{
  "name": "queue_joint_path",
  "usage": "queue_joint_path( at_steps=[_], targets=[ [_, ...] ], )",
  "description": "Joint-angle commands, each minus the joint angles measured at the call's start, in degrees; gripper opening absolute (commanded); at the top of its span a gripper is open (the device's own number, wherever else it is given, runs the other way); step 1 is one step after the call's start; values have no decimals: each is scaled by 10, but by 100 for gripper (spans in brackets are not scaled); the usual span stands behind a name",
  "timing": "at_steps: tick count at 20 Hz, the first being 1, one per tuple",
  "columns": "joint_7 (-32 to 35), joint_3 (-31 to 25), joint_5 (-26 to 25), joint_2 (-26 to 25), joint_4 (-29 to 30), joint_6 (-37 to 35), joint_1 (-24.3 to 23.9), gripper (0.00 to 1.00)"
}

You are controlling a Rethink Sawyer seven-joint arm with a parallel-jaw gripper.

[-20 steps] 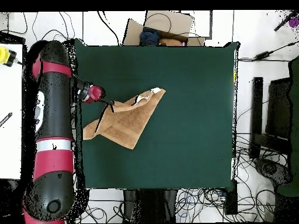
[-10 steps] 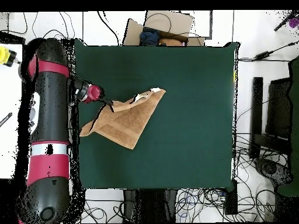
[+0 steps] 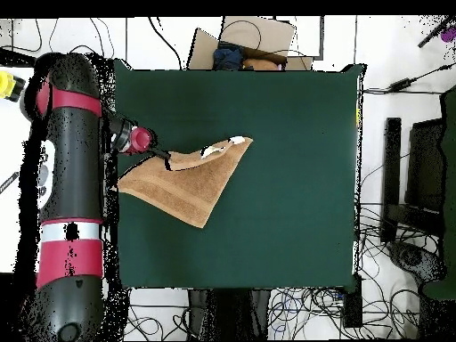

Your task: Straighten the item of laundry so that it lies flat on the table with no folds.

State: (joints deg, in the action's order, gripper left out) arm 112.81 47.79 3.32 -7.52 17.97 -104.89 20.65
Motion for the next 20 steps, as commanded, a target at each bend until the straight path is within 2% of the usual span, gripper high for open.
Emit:
queue_joint_path(
  at_steps=[1, 12, 20],
  targets=[
    [169, -14, 17, -11, 27, -41, -25, 0],
    [176, -22, 15, -2, 52, -40, -28, 0],
    [173, -10, 36, -30, -6, -82, -61, 0]
  ],
)
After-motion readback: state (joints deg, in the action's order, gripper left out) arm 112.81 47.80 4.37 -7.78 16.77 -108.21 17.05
